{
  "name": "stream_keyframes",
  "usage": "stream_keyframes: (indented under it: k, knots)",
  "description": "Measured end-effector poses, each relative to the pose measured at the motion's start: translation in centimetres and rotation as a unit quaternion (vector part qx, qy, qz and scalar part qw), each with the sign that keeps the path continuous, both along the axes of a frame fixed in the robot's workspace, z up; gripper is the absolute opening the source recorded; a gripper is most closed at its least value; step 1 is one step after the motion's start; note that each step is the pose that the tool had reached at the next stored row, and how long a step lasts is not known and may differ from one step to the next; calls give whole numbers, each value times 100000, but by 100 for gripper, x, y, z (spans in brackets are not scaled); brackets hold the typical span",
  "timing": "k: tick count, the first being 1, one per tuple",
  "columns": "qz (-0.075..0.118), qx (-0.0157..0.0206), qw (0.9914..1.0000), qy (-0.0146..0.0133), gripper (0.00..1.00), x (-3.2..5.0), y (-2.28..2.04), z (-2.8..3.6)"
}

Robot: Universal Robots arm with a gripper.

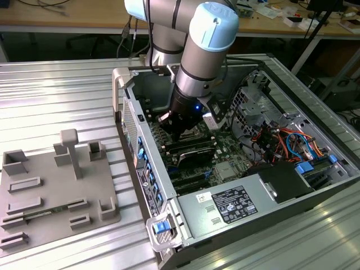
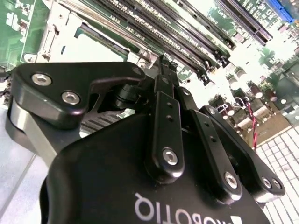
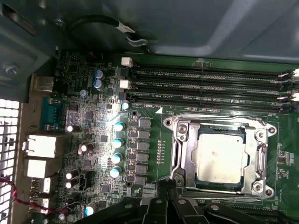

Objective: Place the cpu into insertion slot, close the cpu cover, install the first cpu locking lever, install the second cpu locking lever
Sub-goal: 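Install the second cpu locking lever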

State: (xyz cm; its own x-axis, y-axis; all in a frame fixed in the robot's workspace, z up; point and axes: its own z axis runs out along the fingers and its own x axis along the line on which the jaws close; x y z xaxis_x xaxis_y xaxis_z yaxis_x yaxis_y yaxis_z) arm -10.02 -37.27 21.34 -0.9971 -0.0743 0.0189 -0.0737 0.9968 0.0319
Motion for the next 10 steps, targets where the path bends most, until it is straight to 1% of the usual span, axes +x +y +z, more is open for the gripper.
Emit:
stream_keyframes:
  k: [1, 10]
  knots:
    - [-2, -5, 100000, 4, 11, 0, 0, 37]
    - [-2, -3, 100000, 0, 11, 0, 0, 50]
